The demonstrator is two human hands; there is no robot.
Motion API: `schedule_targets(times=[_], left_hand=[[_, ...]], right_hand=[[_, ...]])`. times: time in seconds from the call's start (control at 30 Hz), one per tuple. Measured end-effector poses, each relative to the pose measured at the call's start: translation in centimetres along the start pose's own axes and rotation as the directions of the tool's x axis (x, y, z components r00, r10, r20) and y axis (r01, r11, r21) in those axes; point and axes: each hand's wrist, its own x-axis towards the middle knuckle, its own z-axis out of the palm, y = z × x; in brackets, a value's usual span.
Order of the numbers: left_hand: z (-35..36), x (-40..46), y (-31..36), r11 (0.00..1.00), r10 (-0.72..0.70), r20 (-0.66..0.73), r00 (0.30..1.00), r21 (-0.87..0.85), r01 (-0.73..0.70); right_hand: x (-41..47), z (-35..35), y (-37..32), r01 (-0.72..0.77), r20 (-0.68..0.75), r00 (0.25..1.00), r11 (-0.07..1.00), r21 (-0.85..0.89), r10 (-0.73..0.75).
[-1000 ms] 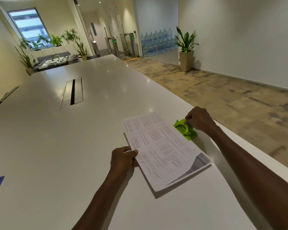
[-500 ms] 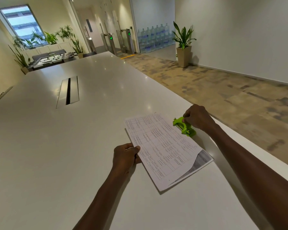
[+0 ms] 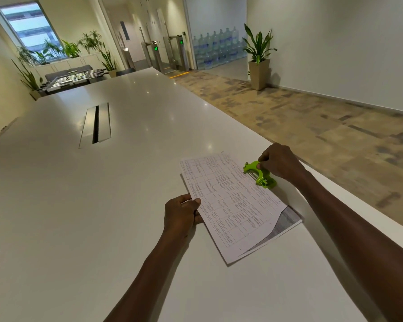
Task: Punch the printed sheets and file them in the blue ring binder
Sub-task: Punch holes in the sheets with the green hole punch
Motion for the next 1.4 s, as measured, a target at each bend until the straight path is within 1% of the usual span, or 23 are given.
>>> schedule_targets(times=[0.17,0.27,0.43,0.53,0.6,0.67,0.73,0.83,1.0,1.27,1.4], left_hand=[[0.2,0.4,0.0,0.999,-0.002,-0.008,1.0,0.046,0.002],[0.2,0.4,0.0,0.998,0.006,-0.009,1.0,0.066,-0.005],[0.2,0.5,-0.2,0.995,0.014,-0.013,1.0,0.097,-0.013],[0.1,0.8,-0.4,0.993,0.015,-0.011,1.0,0.12,-0.014],[-0.1,1.0,-0.5,0.992,0.014,-0.008,1.0,0.127,-0.013],[-0.2,1.2,-0.7,0.991,0.011,-0.001,1.0,0.133,-0.011],[-0.3,1.4,-0.8,0.988,0.01,0.003,1.0,0.157,-0.01],[-0.4,1.6,-0.9,0.99,-0.002,0.04,0.999,0.141,-0.004],[-0.5,1.7,-0.7,0.991,0.003,0.058,0.998,0.13,-0.011],[-0.5,2.0,-0.9,0.989,0.007,0.049,0.999,0.145,-0.014],[-0.7,2.1,-1.1,0.984,0.027,0.051,0.998,0.175,-0.036]], right_hand=[[0.1,-0.2,-0.1,0.019,0.012,1.0,1.0,-0.013,-0.019],[0.1,-0.1,-0.2,0.045,0.022,0.999,0.998,-0.05,-0.044],[0.3,-0.1,-0.4,0.033,0.05,0.998,0.995,-0.091,-0.029],[0.3,-0.7,-0.4,0.059,0.067,0.996,0.996,-0.064,-0.055],[0.6,-1.3,-0.1,0.013,0.156,0.988,1.0,0.023,-0.016],[1.2,-1.9,0.0,-0.09,0.259,0.963,0.993,0.076,0.068],[2.0,-2.5,-0.2,-0.165,0.342,0.929,0.985,0.043,0.141],[2.8,-2.7,-0.6,-0.22,0.407,0.888,0.975,-0.034,0.215],[3.9,-2.8,-0.7,-0.245,0.478,0.831,0.958,-0.147,0.286],[5.2,-2.4,-0.3,-0.279,0.507,0.787,0.936,-0.216,0.352],[6.2,-2.0,-0.2,-0.261,0.539,0.756,0.926,-0.272,0.372]])
